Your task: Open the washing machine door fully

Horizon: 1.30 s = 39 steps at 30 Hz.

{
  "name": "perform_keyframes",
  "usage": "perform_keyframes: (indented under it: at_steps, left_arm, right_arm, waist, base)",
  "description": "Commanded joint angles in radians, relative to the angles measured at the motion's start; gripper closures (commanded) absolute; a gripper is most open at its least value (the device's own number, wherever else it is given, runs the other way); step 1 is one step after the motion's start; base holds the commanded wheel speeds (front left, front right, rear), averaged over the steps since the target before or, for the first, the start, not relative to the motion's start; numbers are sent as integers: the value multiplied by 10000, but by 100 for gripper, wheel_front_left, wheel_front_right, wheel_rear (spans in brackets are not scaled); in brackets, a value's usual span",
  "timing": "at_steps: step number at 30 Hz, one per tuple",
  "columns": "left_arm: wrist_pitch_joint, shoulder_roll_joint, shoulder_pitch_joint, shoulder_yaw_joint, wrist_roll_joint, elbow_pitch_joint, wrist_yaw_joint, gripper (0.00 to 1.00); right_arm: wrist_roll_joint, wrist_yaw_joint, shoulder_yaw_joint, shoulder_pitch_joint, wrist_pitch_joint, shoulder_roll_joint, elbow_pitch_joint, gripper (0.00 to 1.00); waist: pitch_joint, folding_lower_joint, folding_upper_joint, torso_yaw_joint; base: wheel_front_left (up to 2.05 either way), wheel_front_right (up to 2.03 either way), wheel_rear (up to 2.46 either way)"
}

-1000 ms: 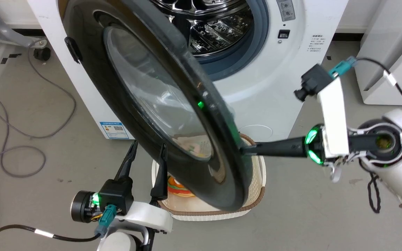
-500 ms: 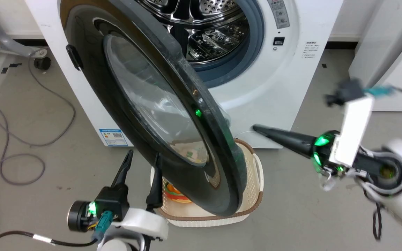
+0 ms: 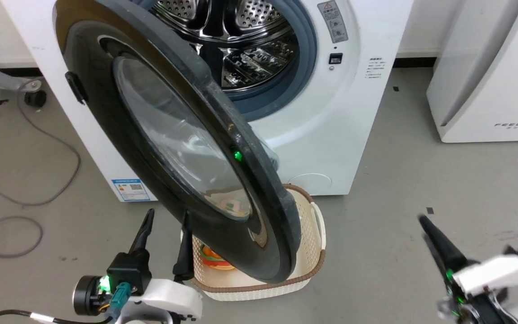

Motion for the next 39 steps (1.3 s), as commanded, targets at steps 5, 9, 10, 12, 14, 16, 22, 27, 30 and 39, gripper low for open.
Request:
perform_keyframes:
  at_steps: [5, 9, 10, 12, 14, 16, 22, 27, 30, 39]
  left_arm:
    - [-42, 20, 207, 266, 87, 48, -6, 0]
    - [-42, 19, 240, 385, 108, 66, -35, 0]
    - [-42, 19, 244, 405, 118, 67, -41, 0]
    - [-42, 19, 245, 432, 134, 72, -57, 0]
    - [-42, 19, 246, 444, 146, 70, -69, 0]
    - [-42, 19, 256, 448, 154, 75, -74, 0]
    - [-42, 19, 276, 475, 160, 85, -87, 0]
    - [-42, 19, 275, 516, 170, 65, -96, 0]
    - [-42, 19, 225, 512, 183, 61, -114, 0]
    - [-42, 18, 167, 435, 146, 151, -177, 100]
  right_arm:
    - [-2940, 8, -2452, 288, -213, 934, 2201, 0]
    - [-7093, 8, -5293, 615, -217, 1972, 2341, 0]
    - [-8131, 8, -5958, 772, -217, 2307, 2116, 0]
    - [-10134, 8, -7097, 1140, -217, 2979, 1453, 0]
    - [-12026, 8, -7957, 1508, -218, 3642, 590, 0]
    - [-13807, 8, -8517, 1885, -218, 4193, -244, 0]
    - [-17435, 8, -8952, 2764, -92, 5027, -2234, 0]
    - [-18807, 8, -8206, 3413, 511, 5143, -3255, 0]
    - [-18854, 8, -7644, 3747, 746, 5151, -3199, 0]
    - [-18331, 8, -7238, 3568, 554, 5155, -2508, 0]
  waist:
    - [-59, 1, 0, -229]
    - [-75, 1, 0, -273]
    - [-81, 1, 0, -270]
    - [-89, 1, 0, -250]
    - [-101, 1, 0, -228]
    - [-123, 1, 0, -205]
    - [-177, 1, 0, -136]
    - [-147, 1, 0, -142]
    - [-87, 1, 0, -134]
    - [-23, 1, 0, -95]
  base:
    - [0, 0, 0]
    - [0, 0, 0]
    - [0, 0, 0]
    - [0, 0, 0]
    - [0, 0, 0]
    - [0, 0, 0]
    - [0, 0, 0]
    - [0, 0, 0]
    - [0, 0, 0]
    - [0, 0, 0]
